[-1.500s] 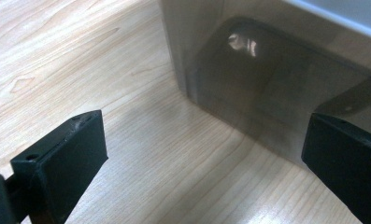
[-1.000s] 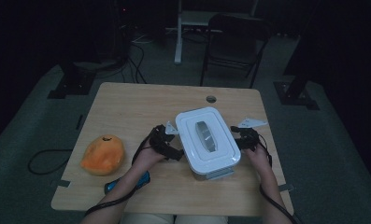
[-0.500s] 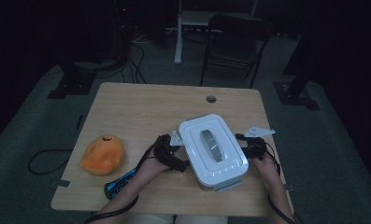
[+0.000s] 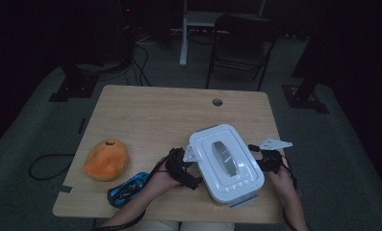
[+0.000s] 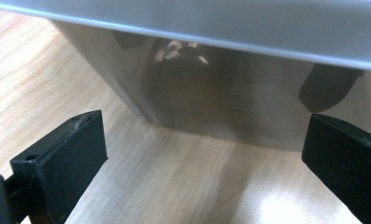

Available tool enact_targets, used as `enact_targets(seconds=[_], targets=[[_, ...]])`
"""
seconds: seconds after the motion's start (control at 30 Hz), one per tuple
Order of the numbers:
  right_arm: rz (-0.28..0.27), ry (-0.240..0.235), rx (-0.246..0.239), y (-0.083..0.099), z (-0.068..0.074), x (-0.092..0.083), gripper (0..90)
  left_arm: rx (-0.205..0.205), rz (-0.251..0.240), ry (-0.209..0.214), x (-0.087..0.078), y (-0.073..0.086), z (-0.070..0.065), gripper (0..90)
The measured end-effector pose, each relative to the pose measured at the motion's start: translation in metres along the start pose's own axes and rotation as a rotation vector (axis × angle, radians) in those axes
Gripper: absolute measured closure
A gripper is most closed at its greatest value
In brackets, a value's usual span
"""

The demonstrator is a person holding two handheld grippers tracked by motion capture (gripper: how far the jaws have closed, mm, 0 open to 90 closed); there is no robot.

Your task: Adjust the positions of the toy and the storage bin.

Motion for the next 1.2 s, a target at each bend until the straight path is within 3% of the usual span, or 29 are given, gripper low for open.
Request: enact_targets(seconds=[0.1, 0.17, 0.3, 0.43, 0.5, 0.6, 0.67, 0.77, 0.97, 1.07, 1.2], targets=[[0.019, 0.020, 0.018, 0.002, -0.002, -0.003, 27.4, -0.007, -0.012, 0.025, 0.001, 0.006, -0.003, 0.7], [0.035, 0.063, 0.029, 0.003, -0.002, -0.005, 20.6, -0.018, -0.017, 0.035, 0.001, 0.011, -0.005, 0.7], [0.022, 0.134, 0.052, 0.003, -0.003, -0.013, 19.9, -0.032, 0.010, 0.053, 0.003, 0.025, -0.005, 0.7], [0.045, 0.186, 0.032, -0.001, -0.002, -0.023, 18.8, -0.047, 0.020, 0.046, 0.003, 0.036, -0.005, 0.7], [0.039, 0.203, 0.045, -0.003, -0.003, -0.028, 15.6, -0.064, 0.023, 0.043, 0.004, 0.042, -0.006, 0.7], [0.042, 0.216, 0.069, -0.007, -0.004, -0.034, 13.7, -0.054, 0.037, 0.044, 0.005, 0.047, -0.007, 0.7], [-0.001, 0.258, 0.083, -0.015, -0.005, -0.046, 13.7, -0.065, 0.044, 0.046, 0.005, 0.053, -0.006, 0.7], [-0.052, 0.282, 0.090, -0.027, -0.004, -0.060, 13.6, -0.067, 0.045, 0.035, 0.004, 0.056, -0.005, 0.7], [-0.128, 0.298, 0.064, -0.060, 0.016, -0.081, 12.8, -0.042, 0.038, 0.018, 0.003, 0.059, -0.006, 0.7], [-0.133, 0.306, 0.054, -0.074, 0.032, -0.084, 12.7, -0.018, 0.029, 0.009, 0.003, 0.061, -0.007, 0.7], [-0.120, 0.328, 0.014, -0.087, 0.055, -0.084, 11.7, -0.021, 0.022, 0.004, 0.002, 0.062, -0.008, 0.7]])
Point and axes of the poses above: each handheld gripper's, and its own axes: x roughly forward along the jaws, y roughly out of its underside, z roughly to its left, the point moved 1 cm from there along x, roughly forward along the jaws, and after that the axes turned 15 degrees about -z, right-handed, at the moved point
